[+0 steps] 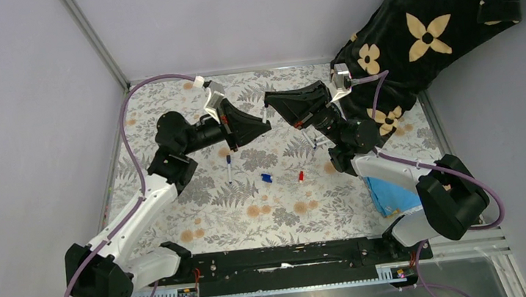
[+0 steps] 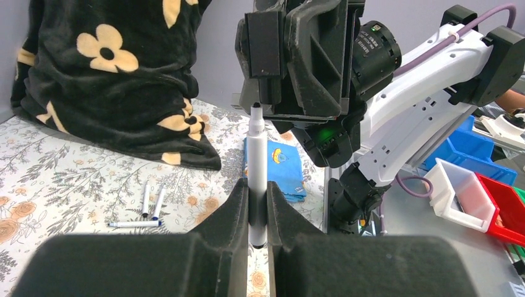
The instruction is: Insert the pens into the pen caps
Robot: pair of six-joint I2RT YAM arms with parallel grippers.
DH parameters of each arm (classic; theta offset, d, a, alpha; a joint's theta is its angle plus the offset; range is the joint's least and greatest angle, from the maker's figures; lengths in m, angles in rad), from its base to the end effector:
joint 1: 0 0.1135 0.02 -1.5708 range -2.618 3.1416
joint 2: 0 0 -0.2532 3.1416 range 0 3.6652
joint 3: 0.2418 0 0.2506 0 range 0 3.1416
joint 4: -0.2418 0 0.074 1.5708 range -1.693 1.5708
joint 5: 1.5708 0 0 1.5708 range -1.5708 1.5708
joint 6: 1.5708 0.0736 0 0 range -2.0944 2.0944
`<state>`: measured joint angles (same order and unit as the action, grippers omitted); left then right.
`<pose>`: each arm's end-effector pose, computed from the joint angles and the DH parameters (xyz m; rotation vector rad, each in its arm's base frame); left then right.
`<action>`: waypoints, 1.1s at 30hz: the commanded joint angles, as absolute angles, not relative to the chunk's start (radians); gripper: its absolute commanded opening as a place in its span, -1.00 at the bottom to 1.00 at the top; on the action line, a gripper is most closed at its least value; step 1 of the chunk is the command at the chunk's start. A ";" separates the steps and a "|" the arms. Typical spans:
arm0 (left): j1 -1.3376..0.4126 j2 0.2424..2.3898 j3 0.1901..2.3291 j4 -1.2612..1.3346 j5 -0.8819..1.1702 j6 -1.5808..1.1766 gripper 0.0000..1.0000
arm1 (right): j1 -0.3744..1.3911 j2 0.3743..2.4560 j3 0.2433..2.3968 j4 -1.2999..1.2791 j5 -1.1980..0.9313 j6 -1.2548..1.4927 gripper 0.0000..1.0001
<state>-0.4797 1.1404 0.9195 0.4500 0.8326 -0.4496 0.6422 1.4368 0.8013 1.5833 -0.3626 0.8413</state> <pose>0.2279 -0.1799 0.3769 0.7772 1.3470 -1.3041 0.2253 0.2011 0.3843 -0.3195 0.7194 1.5277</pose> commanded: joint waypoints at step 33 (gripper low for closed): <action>-0.468 1.124 0.911 0.474 0.845 -0.439 -1.00 | 0.647 1.445 0.849 1.615 -0.360 0.779 -1.00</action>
<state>-0.4713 1.1347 0.9161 0.4500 0.8288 -0.4496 0.6422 1.4376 0.8013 1.5803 -0.3779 0.8009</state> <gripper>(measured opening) 0.159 0.218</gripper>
